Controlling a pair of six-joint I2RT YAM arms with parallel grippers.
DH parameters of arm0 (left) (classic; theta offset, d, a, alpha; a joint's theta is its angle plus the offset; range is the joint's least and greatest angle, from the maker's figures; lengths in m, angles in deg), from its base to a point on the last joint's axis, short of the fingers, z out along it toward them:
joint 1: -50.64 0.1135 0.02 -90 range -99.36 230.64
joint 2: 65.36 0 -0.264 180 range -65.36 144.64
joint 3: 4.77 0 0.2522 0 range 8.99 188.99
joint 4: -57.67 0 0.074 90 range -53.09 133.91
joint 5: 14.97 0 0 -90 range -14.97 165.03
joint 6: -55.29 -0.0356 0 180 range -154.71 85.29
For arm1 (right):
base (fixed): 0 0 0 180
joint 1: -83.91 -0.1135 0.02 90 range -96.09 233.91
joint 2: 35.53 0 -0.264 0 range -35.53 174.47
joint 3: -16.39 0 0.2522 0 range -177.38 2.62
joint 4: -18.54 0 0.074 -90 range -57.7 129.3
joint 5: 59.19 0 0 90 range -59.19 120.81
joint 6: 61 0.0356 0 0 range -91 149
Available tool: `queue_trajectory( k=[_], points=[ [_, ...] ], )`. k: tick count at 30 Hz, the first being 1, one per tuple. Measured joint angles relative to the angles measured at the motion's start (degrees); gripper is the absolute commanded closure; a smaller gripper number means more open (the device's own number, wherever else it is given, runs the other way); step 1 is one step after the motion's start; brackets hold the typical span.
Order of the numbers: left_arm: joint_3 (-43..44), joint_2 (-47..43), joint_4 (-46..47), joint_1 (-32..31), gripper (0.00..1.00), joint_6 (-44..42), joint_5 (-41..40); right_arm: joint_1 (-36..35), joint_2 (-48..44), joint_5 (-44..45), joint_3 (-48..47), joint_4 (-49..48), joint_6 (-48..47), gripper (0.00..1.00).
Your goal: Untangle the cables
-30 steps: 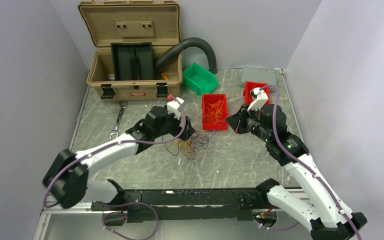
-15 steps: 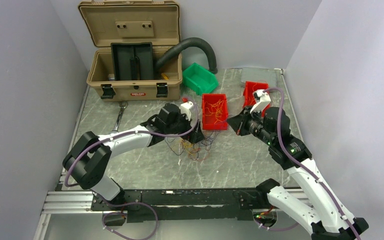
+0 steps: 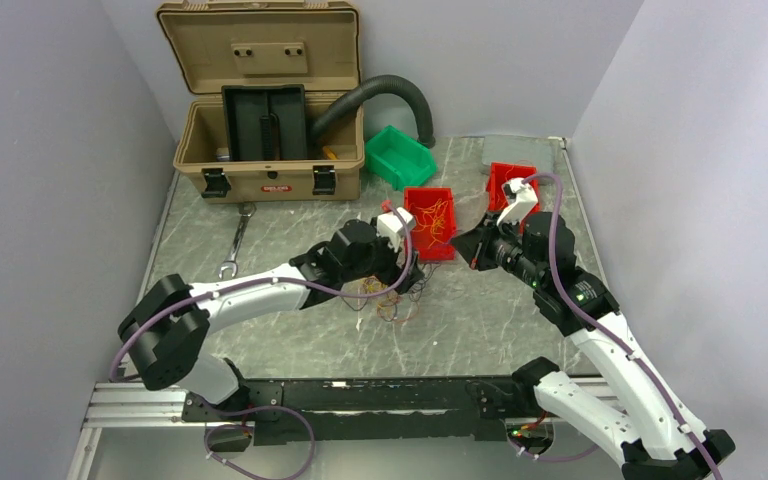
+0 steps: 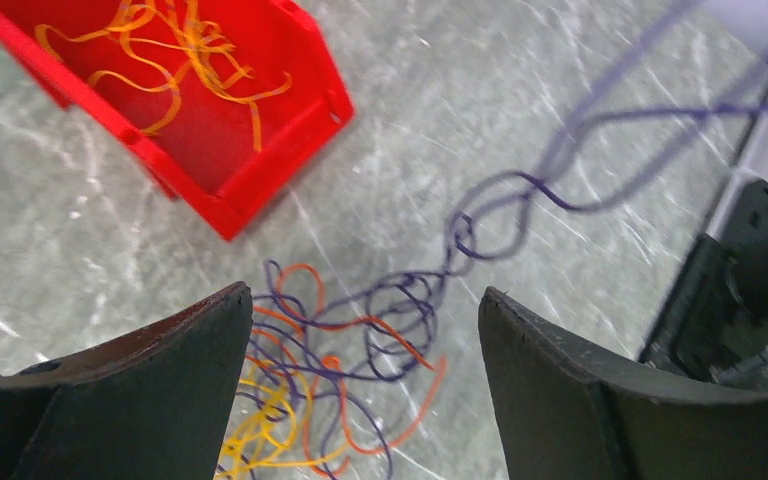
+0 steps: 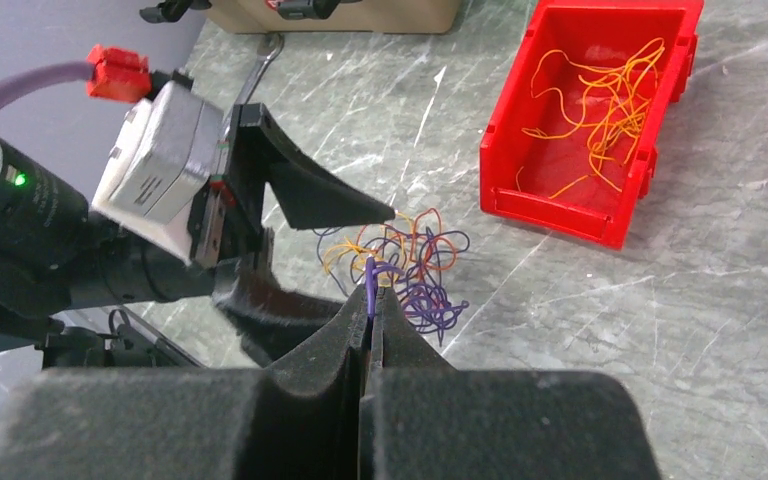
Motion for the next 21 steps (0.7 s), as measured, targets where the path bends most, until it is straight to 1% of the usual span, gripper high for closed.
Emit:
queue_trajectory(
  k=[4,8,13,17,21],
  points=[
    [2.6,2.4,-1.2,0.1,0.17,0.0,-5.7,0.0,-0.2,-0.1,0.3,-0.8,0.4,1.0],
    [4.8,5.4,-3.1,0.1,0.16,0.2,-9.7,0.0,-0.5,-0.5,0.9,-1.3,0.9,1.0],
    [7.3,10.0,-3.2,0.1,0.18,1.2,-10.6,0.0,-0.9,-1.3,1.2,-1.8,1.7,1.0],
    [7.6,13.0,-3.6,0.1,0.16,3.7,-12.6,0.0,-1.4,-1.9,1.1,-1.7,2.6,1.0],
    [7.6,14.2,-5.3,0.1,0.17,7.6,-14.2,0.0,-1.1,-3.3,-3.2,1.5,3.2,1.0]
  ],
)
